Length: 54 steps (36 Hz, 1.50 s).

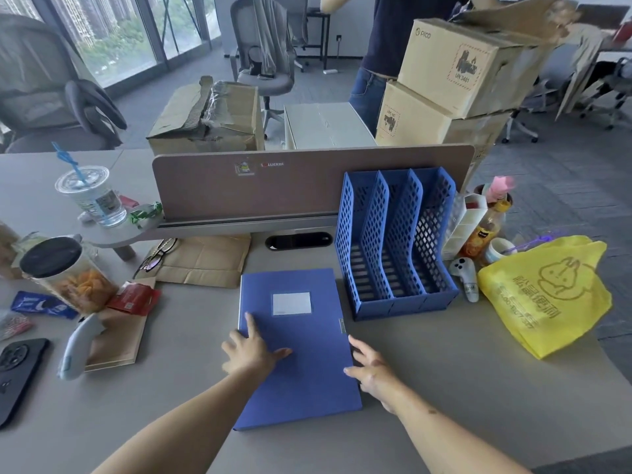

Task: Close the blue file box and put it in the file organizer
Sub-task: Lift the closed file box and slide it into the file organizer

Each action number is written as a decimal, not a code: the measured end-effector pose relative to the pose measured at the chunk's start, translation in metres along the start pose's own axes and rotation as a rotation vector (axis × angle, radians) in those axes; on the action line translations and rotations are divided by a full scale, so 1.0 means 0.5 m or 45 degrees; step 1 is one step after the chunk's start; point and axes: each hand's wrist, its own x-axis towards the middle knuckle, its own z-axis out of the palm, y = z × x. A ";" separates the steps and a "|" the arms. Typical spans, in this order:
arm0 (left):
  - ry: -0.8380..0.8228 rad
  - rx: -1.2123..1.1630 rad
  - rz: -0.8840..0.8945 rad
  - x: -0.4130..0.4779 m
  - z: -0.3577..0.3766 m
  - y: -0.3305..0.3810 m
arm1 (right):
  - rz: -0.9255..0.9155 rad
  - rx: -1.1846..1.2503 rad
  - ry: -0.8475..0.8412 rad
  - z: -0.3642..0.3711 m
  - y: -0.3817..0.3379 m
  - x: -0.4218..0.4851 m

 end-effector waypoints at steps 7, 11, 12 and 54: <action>0.136 0.055 0.147 -0.010 0.007 -0.034 | -0.105 -0.407 0.031 0.014 -0.032 0.023; 0.190 0.064 0.195 -0.011 0.008 -0.042 | -0.052 -0.585 0.033 0.011 -0.032 0.038; 0.196 0.067 0.202 -0.011 0.009 -0.043 | -0.045 -0.591 0.041 0.011 -0.028 0.044; -0.044 -0.579 -0.079 -0.013 -0.027 -0.063 | 0.013 -0.307 0.185 0.052 -0.019 0.080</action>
